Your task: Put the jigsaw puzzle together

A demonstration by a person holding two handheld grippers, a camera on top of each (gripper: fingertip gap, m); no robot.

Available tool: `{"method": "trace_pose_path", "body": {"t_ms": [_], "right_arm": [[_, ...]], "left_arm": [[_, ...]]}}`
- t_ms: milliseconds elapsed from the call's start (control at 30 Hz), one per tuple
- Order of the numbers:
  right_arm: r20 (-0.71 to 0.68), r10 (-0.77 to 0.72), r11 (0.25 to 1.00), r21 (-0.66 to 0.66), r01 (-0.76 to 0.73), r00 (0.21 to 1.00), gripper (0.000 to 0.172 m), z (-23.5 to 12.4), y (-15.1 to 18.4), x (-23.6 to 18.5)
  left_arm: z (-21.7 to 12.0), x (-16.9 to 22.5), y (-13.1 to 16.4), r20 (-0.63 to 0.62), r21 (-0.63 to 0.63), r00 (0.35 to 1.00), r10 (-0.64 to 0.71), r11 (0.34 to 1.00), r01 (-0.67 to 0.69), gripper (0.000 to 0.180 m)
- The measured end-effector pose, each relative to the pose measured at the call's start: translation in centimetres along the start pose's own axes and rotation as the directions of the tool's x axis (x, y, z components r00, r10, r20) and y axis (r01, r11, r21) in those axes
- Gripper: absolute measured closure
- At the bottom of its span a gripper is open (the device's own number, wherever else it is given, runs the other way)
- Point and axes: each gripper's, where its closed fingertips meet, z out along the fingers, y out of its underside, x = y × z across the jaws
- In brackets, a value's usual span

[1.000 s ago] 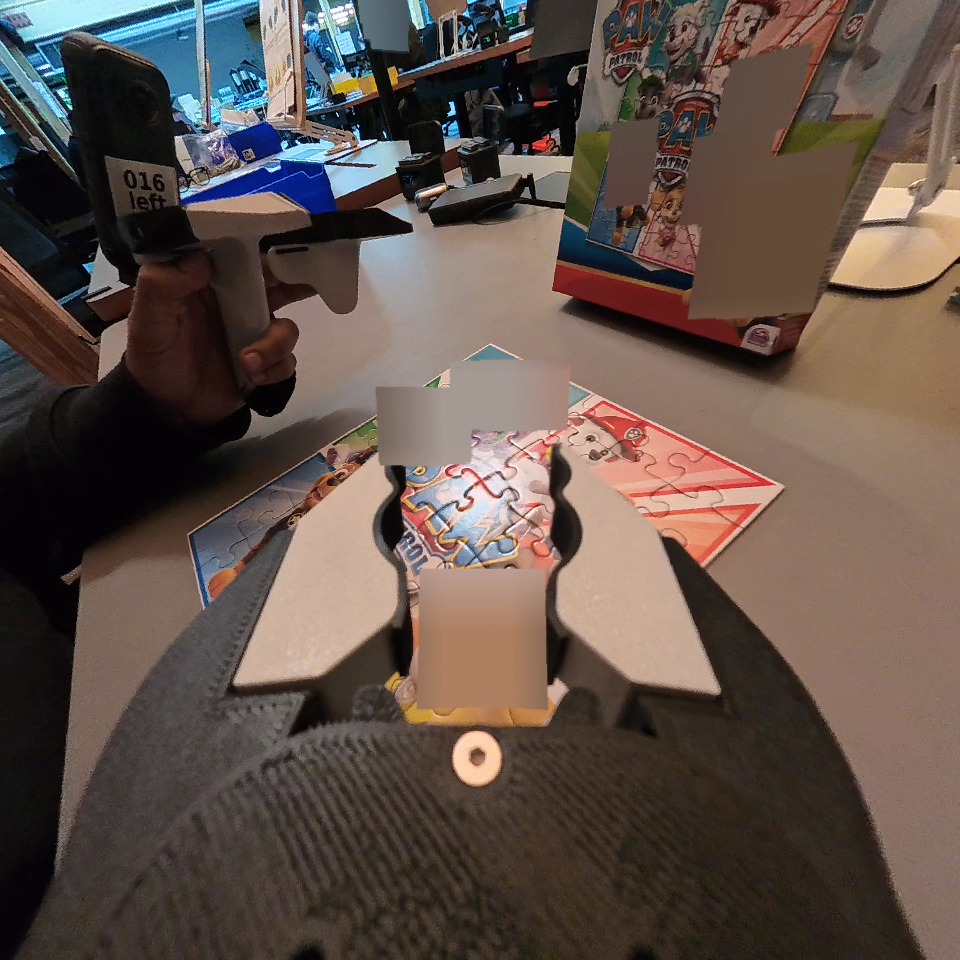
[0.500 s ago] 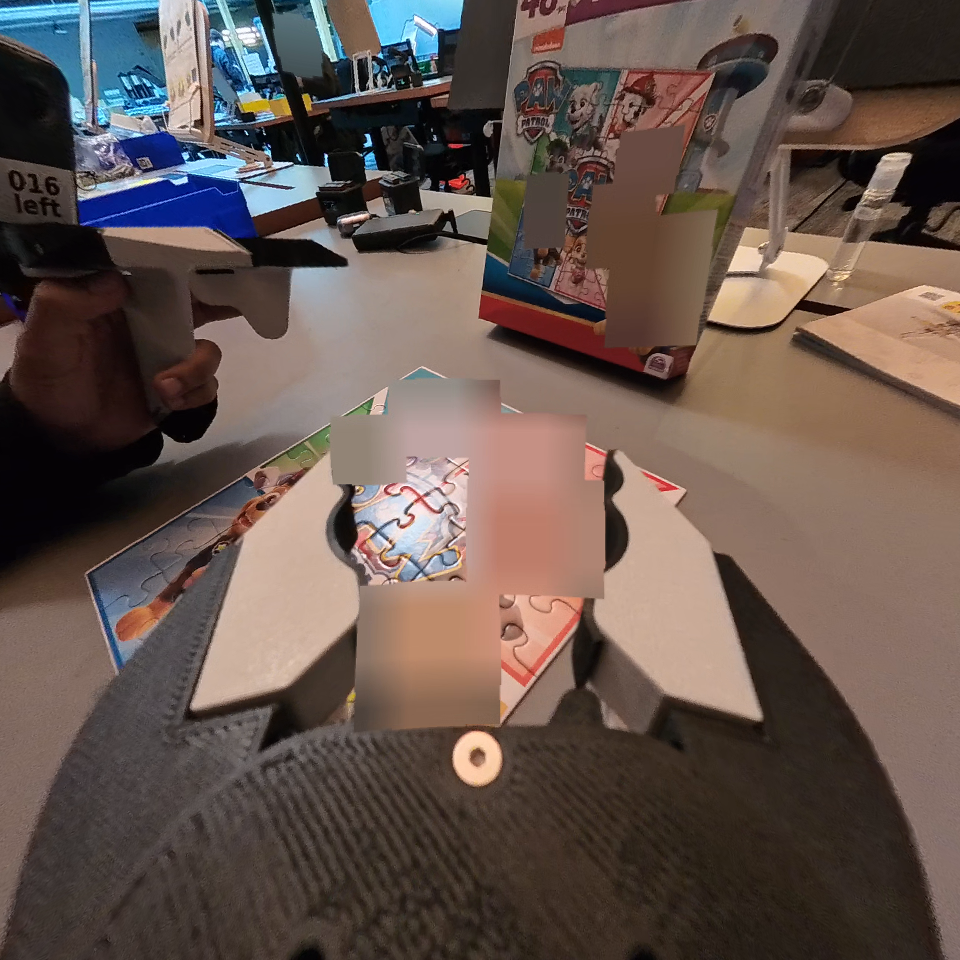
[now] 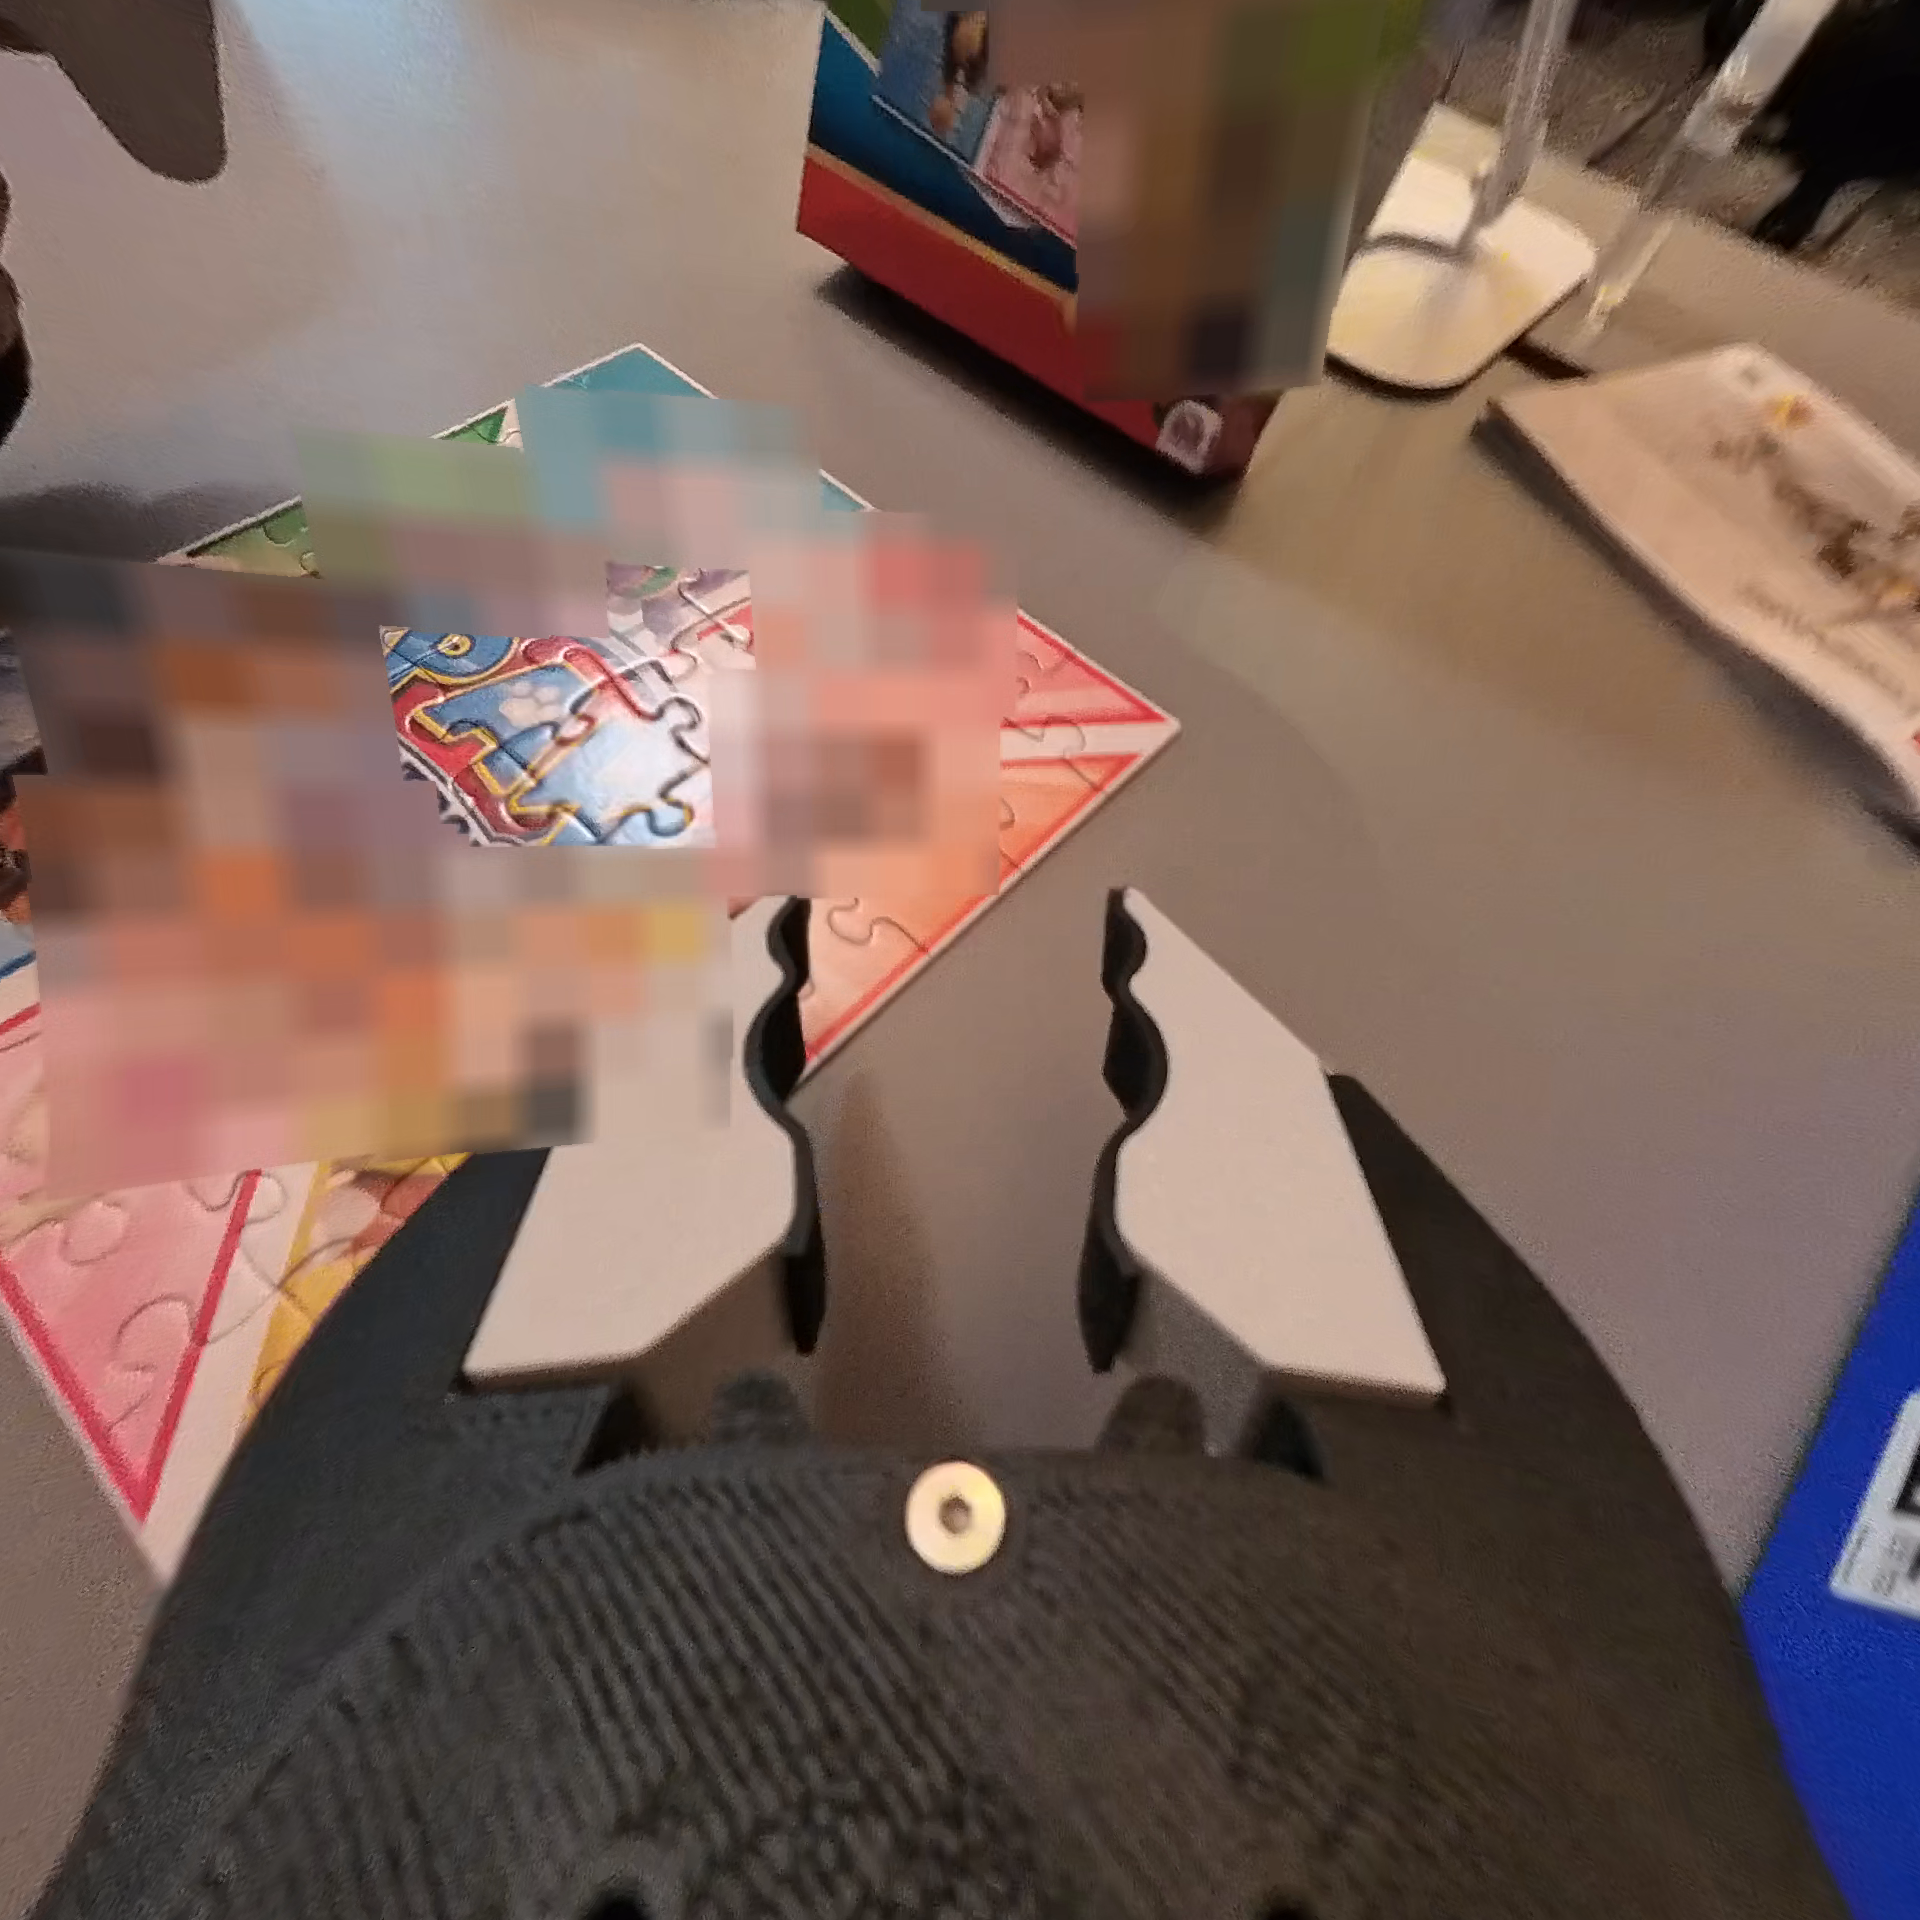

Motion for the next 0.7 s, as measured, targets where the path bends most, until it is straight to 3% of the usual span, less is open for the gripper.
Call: {"method": "trace_pose_path", "body": {"t_ms": [133, 267, 467, 567, 700], "right_arm": [[0.077, 0.037, 0.996, -0.087, -0.030, 0.996, 0.126, -1.2, 2.1, 0.2], [0.135, -0.011, 0.979, -0.198, 0.038, 0.991, 0.121, -1.5, 4.6, -0.7], [0.224, -0.022, 0.986, -0.158, 0.059, 0.974, 0.108, -0.8, 3.9, -2.9], [0.248, -0.073, 0.982, -0.151, 0.113, 0.966, 0.115, 0.2, 3.3, -4.7], [0.246, -0.077, 0.982, -0.151, 0.117, 0.966, 0.115, 2.1, 2.0, -6.8]], "left_arm": [[-0.1, -0.1, -0.2, -0.002, 0.012, 1.000, -0.011, 1.000, 0.011, 0.093], [-0.1, -0.1, -0.2, -0.007, 0.012, 1.000, -0.019, 1.000, 0.019, 0.092], [-0.2, -0.2, -0.3, -0.005, 0.019, 1.000, -0.020, 1.000, 0.020, 0.093], [-0.5, -0.5, -0.8, 0.000, 0.034, 1.000, -0.019, 0.999, 0.019, 0.093], [-2.3, -4.3, -1.4, 0.126, 0.014, 0.990, 0.058, 0.998, -0.061, 0.096]]}}
